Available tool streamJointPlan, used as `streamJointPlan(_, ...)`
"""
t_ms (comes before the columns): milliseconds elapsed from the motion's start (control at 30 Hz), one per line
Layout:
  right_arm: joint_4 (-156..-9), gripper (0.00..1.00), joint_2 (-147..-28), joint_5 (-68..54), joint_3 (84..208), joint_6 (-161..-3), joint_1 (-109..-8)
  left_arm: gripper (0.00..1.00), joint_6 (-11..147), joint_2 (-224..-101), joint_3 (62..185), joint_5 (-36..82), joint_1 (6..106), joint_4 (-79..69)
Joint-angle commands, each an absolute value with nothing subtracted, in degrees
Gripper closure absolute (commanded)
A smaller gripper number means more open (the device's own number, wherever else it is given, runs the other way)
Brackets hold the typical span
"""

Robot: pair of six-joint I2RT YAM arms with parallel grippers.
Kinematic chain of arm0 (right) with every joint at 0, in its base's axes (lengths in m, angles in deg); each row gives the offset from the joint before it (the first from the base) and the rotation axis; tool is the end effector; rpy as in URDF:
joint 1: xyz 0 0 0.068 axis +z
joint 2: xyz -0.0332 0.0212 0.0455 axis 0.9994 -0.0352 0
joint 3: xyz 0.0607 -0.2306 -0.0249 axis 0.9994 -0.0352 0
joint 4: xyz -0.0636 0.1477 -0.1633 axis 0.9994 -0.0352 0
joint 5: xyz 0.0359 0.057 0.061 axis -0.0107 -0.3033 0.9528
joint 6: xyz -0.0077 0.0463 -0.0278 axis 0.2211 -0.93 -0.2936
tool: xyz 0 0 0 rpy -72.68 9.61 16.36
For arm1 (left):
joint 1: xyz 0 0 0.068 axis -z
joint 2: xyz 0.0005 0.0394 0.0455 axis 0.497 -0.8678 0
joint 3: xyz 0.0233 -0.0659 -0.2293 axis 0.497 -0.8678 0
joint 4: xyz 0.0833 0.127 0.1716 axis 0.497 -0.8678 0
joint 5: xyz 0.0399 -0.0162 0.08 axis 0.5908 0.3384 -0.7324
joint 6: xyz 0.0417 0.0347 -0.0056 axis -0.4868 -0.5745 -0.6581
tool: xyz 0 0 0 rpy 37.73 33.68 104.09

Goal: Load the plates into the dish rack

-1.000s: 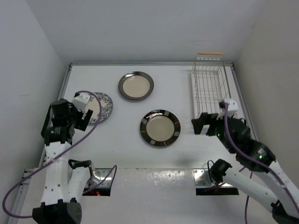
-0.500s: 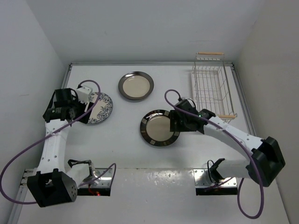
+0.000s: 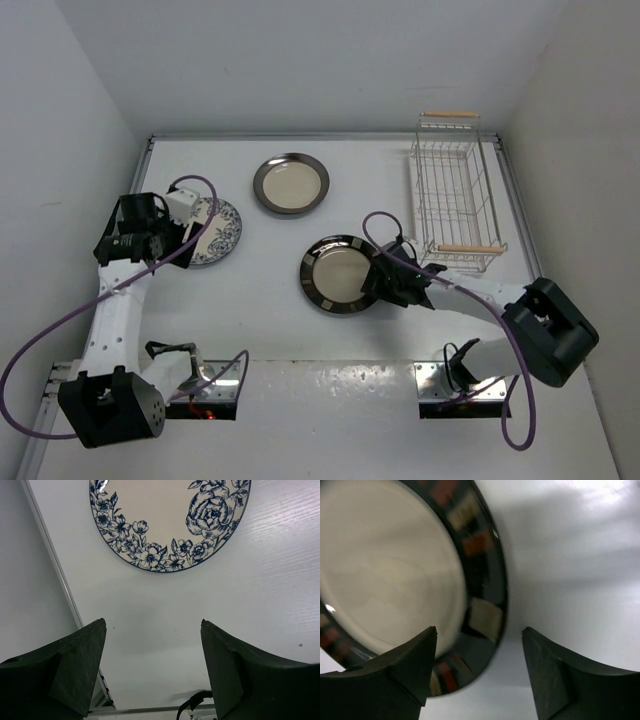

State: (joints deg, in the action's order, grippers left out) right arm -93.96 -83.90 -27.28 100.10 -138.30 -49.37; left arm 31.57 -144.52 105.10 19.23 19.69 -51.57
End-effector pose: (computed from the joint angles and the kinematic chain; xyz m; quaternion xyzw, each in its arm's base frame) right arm 0.1697 0.1254 0.1265 0.2303 0.9327 0.1319 0.2442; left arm 0.1821 0.0297 0.2720 0.1296 0.9242 0.0721 0.3520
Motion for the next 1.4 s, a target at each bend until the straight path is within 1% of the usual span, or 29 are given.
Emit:
streamJointPlan(0,-80.39,0.32,-85.95,-29.11,97.57,-142.03,-49.83,0.20,31.19,-144.36,104.96,18.65,21.18,-50.63)
streamJointPlan(33,-78.78,0.35,-86.21,-28.51,96.17,-142.20,-49.92,0.20,31.19,-144.36,104.96,18.65,21.19,-50.63)
streamJointPlan(67,-77.37,0.41,-87.09,-27.98,94.94,-142.38,-50.27,0.20,31.19,-144.36,104.96,18.65,21.19,-50.63)
streamJointPlan(133,-74.72,0.50,-88.23,-27.27,93.35,-143.08,-50.45,0.20,31.19,-144.36,104.96,18.12,21.19,-50.63)
streamJointPlan(167,-74.54,0.60,-88.85,-27.09,92.73,-144.48,-50.45,0.20,31.19,-144.36,104.96,18.12,21.19,-50.63)
streamJointPlan(267,-71.65,0.76,-90.08,-26.57,90.80,-144.76,-50.36,0.20,31.19,-144.36,104.96,17.59,21.19,-50.63)
streamJointPlan(300,-71.21,0.83,-90.52,-25.78,90.62,-143.45,-50.45,0.20,31.19,-144.36,104.96,17.59,21.19,-50.63)
streamJointPlan(367,-70.50,0.92,-91.75,-24.55,91.40,-140.38,-50.63,0.20,31.19,-144.36,104.96,17.59,21.19,-50.63)
streamJointPlan(400,-71.28,1.00,-92.28,-22.63,92.80,-137.66,-50.45,0.20,31.19,-144.36,104.96,17.07,21.19,-50.10)
streamJointPlan(500,-75.32,1.00,-91.94,-20.33,98.68,-130.09,-49.40,0.20,30.66,-143.83,104.96,17.06,21.19,-49.58)
streamJointPlan(533,-78.90,1.00,-90.28,-20.15,99.92,-128.34,-48.35,0.20,30.66,-143.83,104.44,16.54,21.19,-49.57)
streamJointPlan(567,-80.07,1.00,-89.39,-20.32,103.85,-123.10,-47.65,0.20,30.05,-143.83,104.43,16.54,20.67,-49.05)
streamJointPlan(633,-84.53,1.00,-85.00,-20.76,106.69,-120.07,-47.46,0.20,29.52,-143.83,103.91,16.54,20.66,-47.47)
streamJointPlan(667,-85.43,1.00,-81.77,-20.85,110.70,-116.40,-47.98,0.20,29.52,-143.83,103.91,16.54,20.66,-46.77)
streamJointPlan(733,-89.37,1.00,-80.25,-21.03,113.63,-112.18,-48.34,0.20,29.52,-145.84,103.91,16.54,20.66,-44.83)
streamJointPlan(767,-91.57,1.00,-79.54,-21.12,118.95,-110.93,-49.21,0.20,29.52,-146.55,104.60,16.54,20.66,-44.22)
streamJointPlan(800,-92.90,1.00,-78.93,-20.77,120.75,-108.31,-49.57,0.20,29.52,-147.34,105.13,16.54,21.27,-43.34)
streamJointPlan(833,-97.09,1.00,-79.10,-20.59,124.68,-105.50,-50.27,0.20,29.52,-149.00,106.09,16.54,21.28,-42.81)
streamJointPlan(900,-99.84,1.00,-80.32,-20.50,132.50,-100.57,-51.32,0.20,30.05,-150.59,107.24,16.54,21.28,-42.11)
streamJointPlan(933,-103.07,1.00,-80.68,-20.33,134.37,-99.68,-52.11,0.20,30.74,-151.38,108.46,16.54,21.28,-42.10)
streamJointPlan(1033,-104.68,1.00,-82.00,-19.10,142.28,-95.11,-55.54,0.20,31.27,-154.46,110.84,16.54,21.28,-41.49)
streamJointPlan(1133,-104.16,1.00,-83.14,-17.53,148.70,-93.08,-60.37,0.20,32.59,-157.09,113.38,15.14,21.28,-40.96)
streamJointPlan(1167,-104.07,1.00,-83.92,-16.90,151.15,-92.20,-63.60,0.20,32.59,-157.62,114.01,15.13,21.28,-40.96)
streamJointPlan(1200,-104.42,1.00,-84.28,-16.38,153.44,-91.24,-64.33,0.20,32.59,-158.15,114.54,15.13,21.28,-40.96)
streamJointPlan(1333,-105.30,1.00,-85.95,-15.84,158.46,-88.43,-68.81,0.20,33.12,-161.40,117.52,14.43,21.80,-40.96)
streamJointPlan(1367,-104.87,1.00,-86.21,-15.84,158.99,-88.16,-71.34,0.20,33.12,-162.89,118.66,13.91,21.80,-40.96)
